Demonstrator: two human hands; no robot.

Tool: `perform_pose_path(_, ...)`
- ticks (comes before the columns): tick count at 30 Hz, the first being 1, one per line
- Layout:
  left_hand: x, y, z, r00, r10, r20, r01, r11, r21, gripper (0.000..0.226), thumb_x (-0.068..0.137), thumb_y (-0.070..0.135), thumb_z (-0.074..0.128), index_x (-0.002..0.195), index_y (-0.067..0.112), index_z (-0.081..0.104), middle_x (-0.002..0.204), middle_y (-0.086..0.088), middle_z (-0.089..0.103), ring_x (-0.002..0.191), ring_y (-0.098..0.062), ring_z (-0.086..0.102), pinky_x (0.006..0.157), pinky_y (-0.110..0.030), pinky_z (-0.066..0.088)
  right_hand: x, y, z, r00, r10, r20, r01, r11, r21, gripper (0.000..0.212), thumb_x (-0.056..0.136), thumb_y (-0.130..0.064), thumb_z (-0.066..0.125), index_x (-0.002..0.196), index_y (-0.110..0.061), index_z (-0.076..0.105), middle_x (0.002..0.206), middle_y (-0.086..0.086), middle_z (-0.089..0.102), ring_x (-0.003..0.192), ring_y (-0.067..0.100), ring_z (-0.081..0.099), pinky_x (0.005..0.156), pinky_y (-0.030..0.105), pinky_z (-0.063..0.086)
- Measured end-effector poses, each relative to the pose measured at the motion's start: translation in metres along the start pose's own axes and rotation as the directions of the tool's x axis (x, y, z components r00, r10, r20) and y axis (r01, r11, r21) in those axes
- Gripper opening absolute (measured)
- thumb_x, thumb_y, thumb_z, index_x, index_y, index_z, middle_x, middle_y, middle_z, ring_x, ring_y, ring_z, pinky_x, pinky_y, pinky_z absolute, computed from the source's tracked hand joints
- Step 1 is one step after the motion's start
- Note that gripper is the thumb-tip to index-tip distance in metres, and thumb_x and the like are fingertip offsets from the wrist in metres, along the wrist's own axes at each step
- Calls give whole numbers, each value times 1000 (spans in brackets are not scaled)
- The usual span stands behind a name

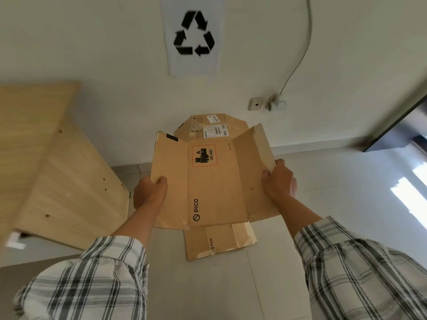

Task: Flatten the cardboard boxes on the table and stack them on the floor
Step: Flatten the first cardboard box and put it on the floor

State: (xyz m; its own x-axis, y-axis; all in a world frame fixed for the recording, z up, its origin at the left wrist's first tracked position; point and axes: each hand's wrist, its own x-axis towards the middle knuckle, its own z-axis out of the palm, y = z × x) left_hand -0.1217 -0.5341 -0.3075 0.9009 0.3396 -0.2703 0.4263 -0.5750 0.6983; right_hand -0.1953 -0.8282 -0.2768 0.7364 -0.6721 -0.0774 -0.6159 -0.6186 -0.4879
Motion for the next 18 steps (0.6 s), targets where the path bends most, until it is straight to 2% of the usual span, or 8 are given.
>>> perform_pose_path(5,24,-79,113,998,-31,-63,31,999,6,33,93,35,56,104,6,67,92,-12,66,75,-30,57,65,-34,43,40,77,107,998,-57,6,57,998,-9,31,97,-25,52,122,-8,47,109,14,65,91,31,63,72,38,47)
perform_pose_path(8,42,-143,190,996,-53,-74,53,999,-7,34,93,37,55,103,7,66,96,-14,69,77,-32,60,67,-37,50,63,131,187,995,-96,17,96,995,-10,31,97,-27,52,123,-10,47,110,12,66,91,31,65,74,40,50)
perform_pose_path(11,60,-206,256,993,-90,-75,89,996,-22,36,90,39,54,106,8,65,100,-15,70,86,-36,65,76,-44,56,80,179,264,990,-138,27,139,990,-10,31,97,-26,53,122,-8,47,109,13,66,91,32,65,75,41,51)
perform_pose_path(14,83,-257,306,994,-110,-24,110,994,-12,37,94,36,52,111,6,64,104,-17,68,86,-35,64,74,-39,53,89,216,330,989,-139,52,141,990,-25,29,98,-24,53,121,-7,48,109,14,66,91,32,65,75,40,51)
perform_pose_path(16,97,-284,332,994,-93,52,93,996,1,32,96,31,49,109,5,63,102,-17,68,80,-31,61,69,-35,50,92,237,365,991,-120,67,122,992,-35,28,98,-23,52,121,-7,48,110,14,66,92,31,65,74,39,50)
perform_pose_path(18,110,-303,352,989,-80,124,76,996,36,30,96,28,48,112,6,62,102,-15,67,83,-31,61,71,-35,51,92,255,394,991,-100,85,104,994,-38,27,99,-22,52,120,-7,48,110,14,66,93,31,65,74,37,49)
